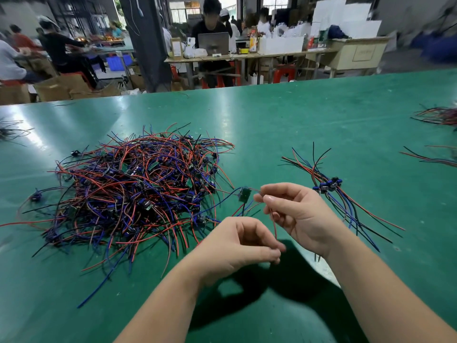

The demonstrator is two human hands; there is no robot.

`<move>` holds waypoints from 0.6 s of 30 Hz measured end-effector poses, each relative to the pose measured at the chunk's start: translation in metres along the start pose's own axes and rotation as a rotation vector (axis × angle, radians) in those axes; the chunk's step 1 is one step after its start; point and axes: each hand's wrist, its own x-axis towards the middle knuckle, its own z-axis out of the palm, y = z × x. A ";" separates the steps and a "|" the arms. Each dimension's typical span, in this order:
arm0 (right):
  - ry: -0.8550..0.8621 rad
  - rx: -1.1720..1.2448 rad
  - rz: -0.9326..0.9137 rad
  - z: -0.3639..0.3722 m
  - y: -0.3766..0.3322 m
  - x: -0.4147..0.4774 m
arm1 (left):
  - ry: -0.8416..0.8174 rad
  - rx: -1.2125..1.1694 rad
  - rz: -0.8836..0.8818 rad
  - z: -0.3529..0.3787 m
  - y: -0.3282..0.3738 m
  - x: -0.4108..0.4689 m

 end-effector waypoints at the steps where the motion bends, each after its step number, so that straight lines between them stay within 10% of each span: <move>1: -0.006 0.040 -0.016 -0.001 -0.001 0.000 | 0.046 -0.008 -0.001 -0.001 0.000 0.001; 10: -0.134 0.263 -0.064 -0.005 -0.010 -0.003 | 0.650 -0.115 0.194 -0.020 0.008 0.009; 18: -0.312 0.131 0.065 -0.001 -0.003 -0.009 | 0.455 -0.015 0.328 -0.008 0.002 0.011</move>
